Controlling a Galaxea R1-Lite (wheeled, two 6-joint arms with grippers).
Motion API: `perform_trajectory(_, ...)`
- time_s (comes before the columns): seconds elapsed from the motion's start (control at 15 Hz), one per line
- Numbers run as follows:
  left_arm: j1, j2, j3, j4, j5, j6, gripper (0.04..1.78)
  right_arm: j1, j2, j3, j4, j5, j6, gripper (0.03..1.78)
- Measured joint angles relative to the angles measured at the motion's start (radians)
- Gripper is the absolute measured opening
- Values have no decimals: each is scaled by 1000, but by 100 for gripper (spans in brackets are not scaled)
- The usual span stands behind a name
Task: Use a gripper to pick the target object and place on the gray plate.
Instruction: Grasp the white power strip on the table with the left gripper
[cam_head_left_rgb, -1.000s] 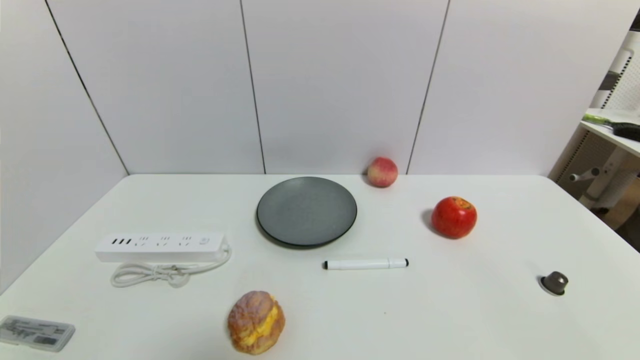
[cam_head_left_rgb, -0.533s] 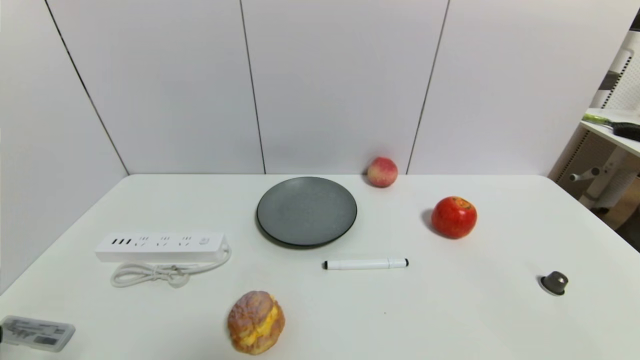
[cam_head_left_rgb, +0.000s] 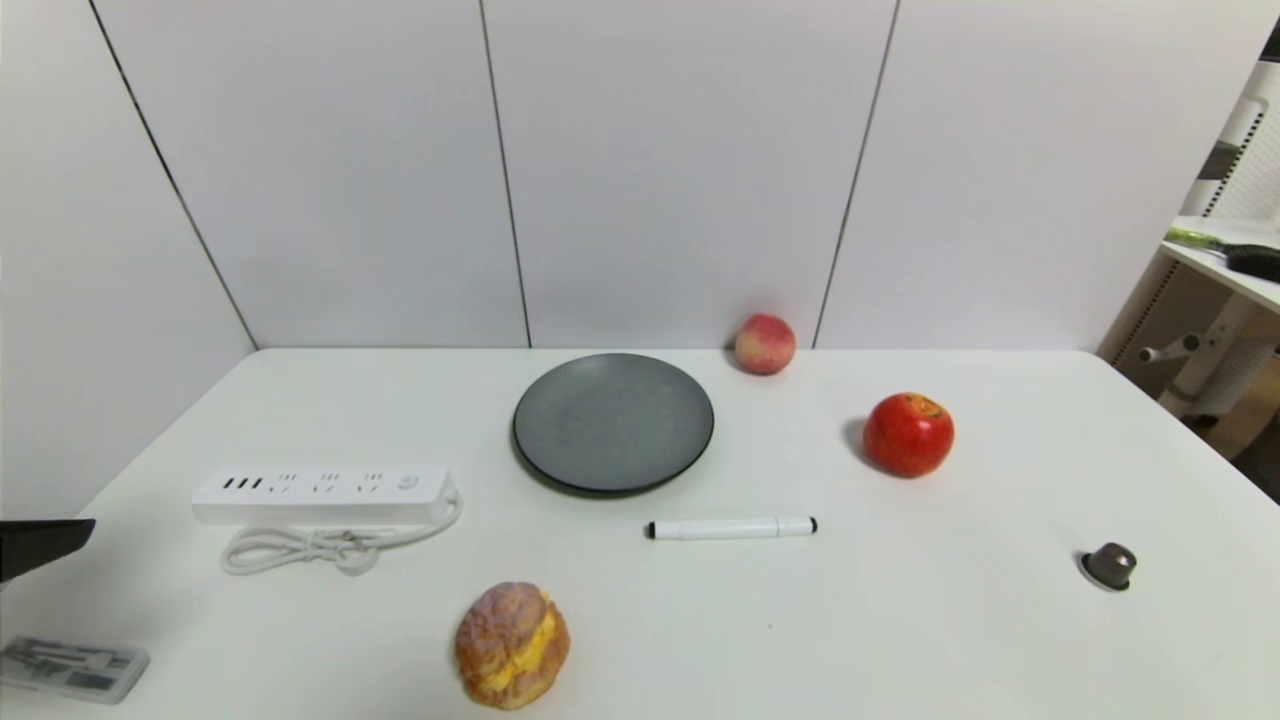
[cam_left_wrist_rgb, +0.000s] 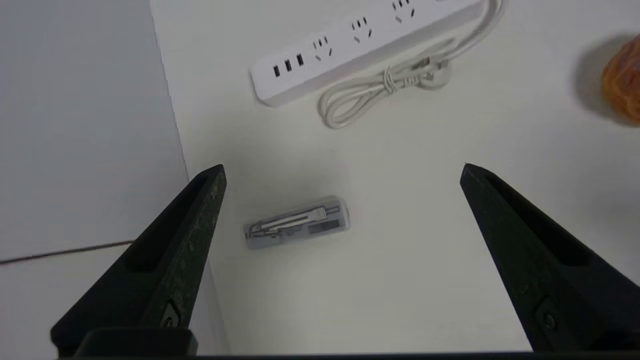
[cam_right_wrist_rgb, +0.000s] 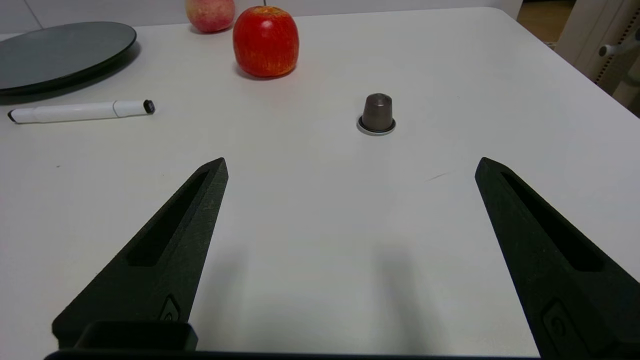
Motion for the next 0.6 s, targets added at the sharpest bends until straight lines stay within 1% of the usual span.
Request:
perform_trajectory(0.07, 1, 62, -53, 47, 0, 40, 169, 0, 0, 0, 0, 0, 0, 171)
perform_trajectory(0.2, 11, 169, -141, 99, -1, 131, 169, 0, 0, 0, -1, 0, 0, 171)
perform_trajectory(0.47, 66, 371, -270, 176, -6, 379, 169, 0, 0, 0, 0, 0, 0, 171)
perform_trajectory(0.53, 84, 411, -289, 191, -18, 442, 169, 0, 0, 0, 0, 0, 0, 171)
perform_trajectory(0.6, 106, 451, -302, 197, -51, 514, 169, 0, 0, 0, 0, 0, 0, 171)
